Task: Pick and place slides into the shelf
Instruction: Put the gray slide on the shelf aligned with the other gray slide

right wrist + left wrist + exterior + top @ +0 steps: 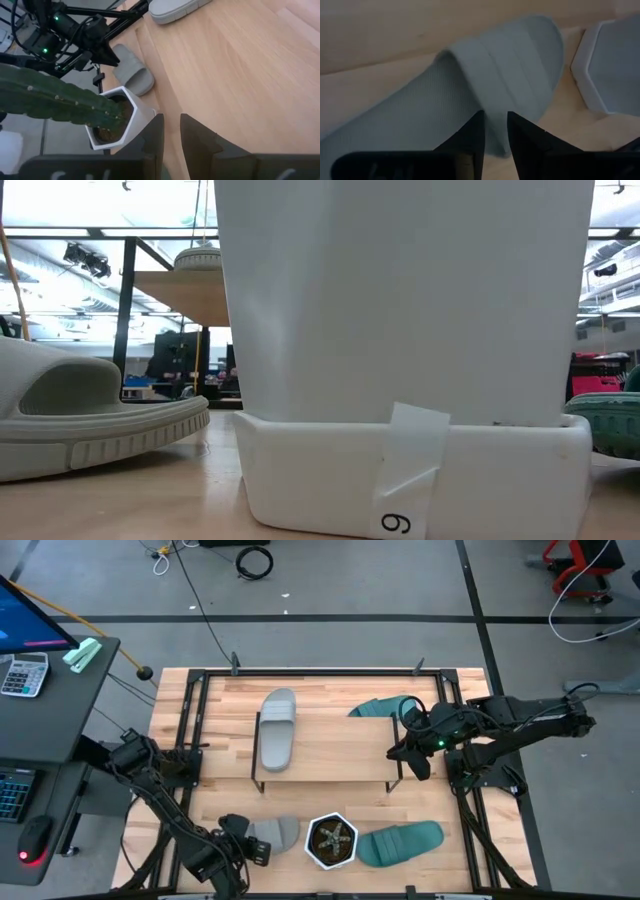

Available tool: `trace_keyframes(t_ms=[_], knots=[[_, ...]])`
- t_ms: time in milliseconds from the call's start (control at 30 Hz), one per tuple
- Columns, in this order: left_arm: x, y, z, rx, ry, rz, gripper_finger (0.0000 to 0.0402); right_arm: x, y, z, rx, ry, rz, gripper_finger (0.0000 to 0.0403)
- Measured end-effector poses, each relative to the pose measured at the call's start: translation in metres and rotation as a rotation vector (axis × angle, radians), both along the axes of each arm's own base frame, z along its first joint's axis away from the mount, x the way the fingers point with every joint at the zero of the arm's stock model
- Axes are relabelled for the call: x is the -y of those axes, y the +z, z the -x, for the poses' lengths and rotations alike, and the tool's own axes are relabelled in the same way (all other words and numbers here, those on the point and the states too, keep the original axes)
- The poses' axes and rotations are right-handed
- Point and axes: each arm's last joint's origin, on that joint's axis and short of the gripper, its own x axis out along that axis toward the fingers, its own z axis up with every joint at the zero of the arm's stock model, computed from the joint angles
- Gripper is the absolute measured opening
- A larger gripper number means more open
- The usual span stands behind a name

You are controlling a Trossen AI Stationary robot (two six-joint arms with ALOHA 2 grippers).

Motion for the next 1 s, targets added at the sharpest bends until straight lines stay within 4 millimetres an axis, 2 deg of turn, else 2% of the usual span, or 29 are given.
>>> trace_keyframes(t_ms=[267, 567, 733, 1000], knots=[[-0.003, 0.0, -0.003, 0.026, 0.004, -0.03, 0.0134, 0.0, 0.002, -0.001, 0.017, -0.017, -0.023, 0.0069], [0.006, -0.025, -0.013, 0.02, 0.009, -0.032, 0.0171, 0.0, 0.004, -0.003, 0.04, -0.038, -0.035, 0.0069], [0.006, -0.025, -0.014, 0.02, 0.01, -0.026, 0.0172, 0.0, 0.004, -0.003, 0.041, -0.04, -0.039, 0.0069], [0.007, -0.022, -0.013, 0.029, 0.005, -0.013, 0.0147, 0.0, 0.004, -0.003, 0.044, -0.049, -0.031, 0.0069]])
